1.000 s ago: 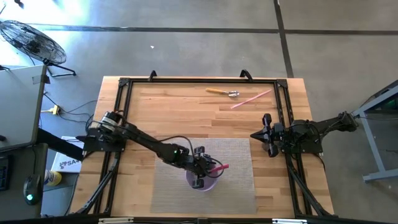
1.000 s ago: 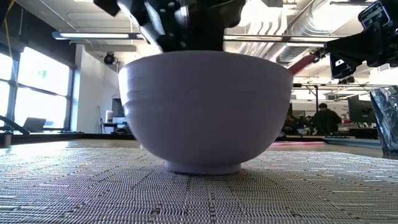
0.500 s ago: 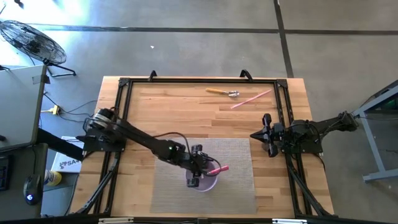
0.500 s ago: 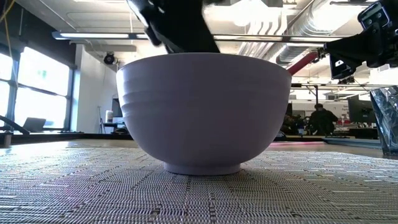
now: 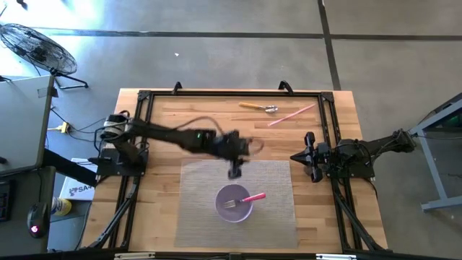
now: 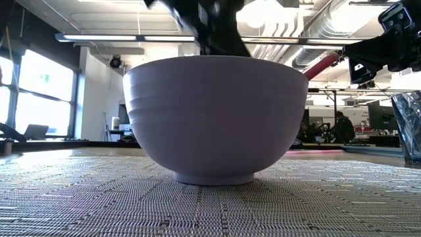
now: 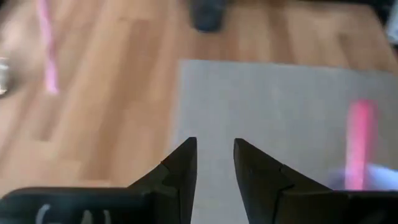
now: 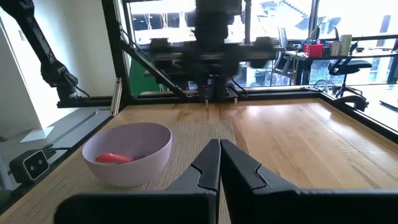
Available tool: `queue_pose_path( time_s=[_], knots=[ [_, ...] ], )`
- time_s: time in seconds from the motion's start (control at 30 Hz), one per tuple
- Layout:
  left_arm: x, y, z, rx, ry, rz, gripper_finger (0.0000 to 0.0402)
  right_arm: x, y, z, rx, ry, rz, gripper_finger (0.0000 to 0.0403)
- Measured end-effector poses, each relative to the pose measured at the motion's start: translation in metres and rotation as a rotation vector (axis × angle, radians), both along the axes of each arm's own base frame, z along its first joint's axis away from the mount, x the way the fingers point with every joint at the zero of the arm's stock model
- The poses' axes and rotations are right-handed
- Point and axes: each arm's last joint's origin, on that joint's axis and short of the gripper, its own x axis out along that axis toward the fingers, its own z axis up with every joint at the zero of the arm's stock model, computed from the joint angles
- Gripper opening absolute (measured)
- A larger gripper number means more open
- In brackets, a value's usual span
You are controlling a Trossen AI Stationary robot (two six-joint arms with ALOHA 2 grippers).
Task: Pick & Place Utensil
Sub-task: Put the yellow spoon into the purple bowl on the gray mat
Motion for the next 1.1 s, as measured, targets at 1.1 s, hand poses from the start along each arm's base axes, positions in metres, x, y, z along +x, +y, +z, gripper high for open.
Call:
queue_pose_path(
  time_s=[1.1],
  knots=[
    [-0.021, 0.238, -0.024, 0.066, 0.003, 0.253, 0.0101, 0.001, 0.000, -0.001, -0.004, 0.017, -0.001, 0.0001]
  ],
)
